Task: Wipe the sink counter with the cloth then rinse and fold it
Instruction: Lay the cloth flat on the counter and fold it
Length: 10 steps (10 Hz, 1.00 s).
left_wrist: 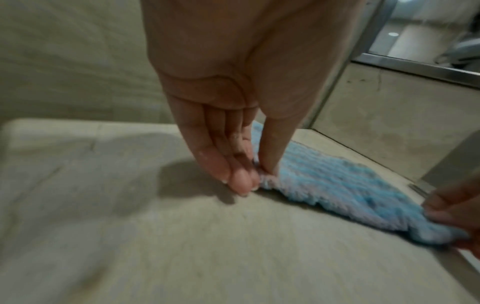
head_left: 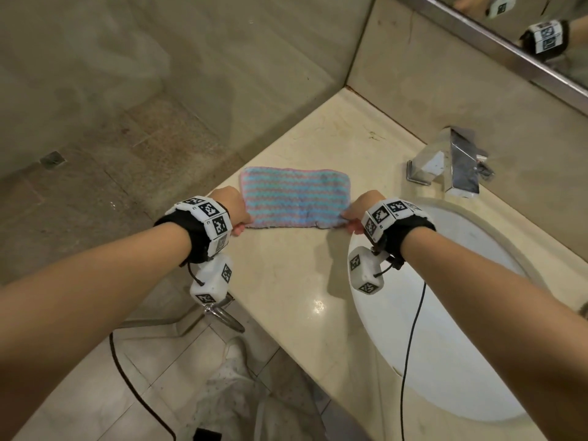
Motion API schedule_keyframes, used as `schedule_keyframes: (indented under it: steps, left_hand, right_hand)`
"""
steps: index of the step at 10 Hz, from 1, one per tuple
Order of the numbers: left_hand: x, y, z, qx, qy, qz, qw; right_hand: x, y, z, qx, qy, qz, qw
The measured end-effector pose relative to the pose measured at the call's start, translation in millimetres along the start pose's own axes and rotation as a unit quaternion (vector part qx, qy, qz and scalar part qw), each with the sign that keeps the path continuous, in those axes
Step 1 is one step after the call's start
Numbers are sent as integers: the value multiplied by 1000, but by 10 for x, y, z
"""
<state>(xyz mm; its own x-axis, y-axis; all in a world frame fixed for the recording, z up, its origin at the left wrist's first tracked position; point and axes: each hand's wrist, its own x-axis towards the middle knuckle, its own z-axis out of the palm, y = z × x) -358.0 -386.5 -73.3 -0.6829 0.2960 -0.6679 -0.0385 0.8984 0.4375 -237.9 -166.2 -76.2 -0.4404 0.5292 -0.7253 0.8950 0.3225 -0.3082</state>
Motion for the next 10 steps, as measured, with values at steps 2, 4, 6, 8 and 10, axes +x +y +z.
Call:
schedule_keyframes:
  steps: [2, 4, 6, 8, 10]
  left_hand:
    - [-10, -56, -74, 68, 40, 29, 996]
    - [0, 2, -88, 181, 74, 73, 978]
    - [87, 133, 13, 119, 72, 143, 980]
    - [107, 52, 216, 123, 37, 195, 972]
    - [92, -14, 213, 141, 50, 229, 962]
  right_hand:
    - [381, 232, 3, -1, 70, 7, 998]
    - [42, 145, -20, 84, 55, -9, 995]
    - [-105, 77, -11, 236, -25, 22, 971]
    - [-97, 4, -29, 270, -25, 50, 961]
    - [-132, 14, -65, 281, -51, 67, 956]
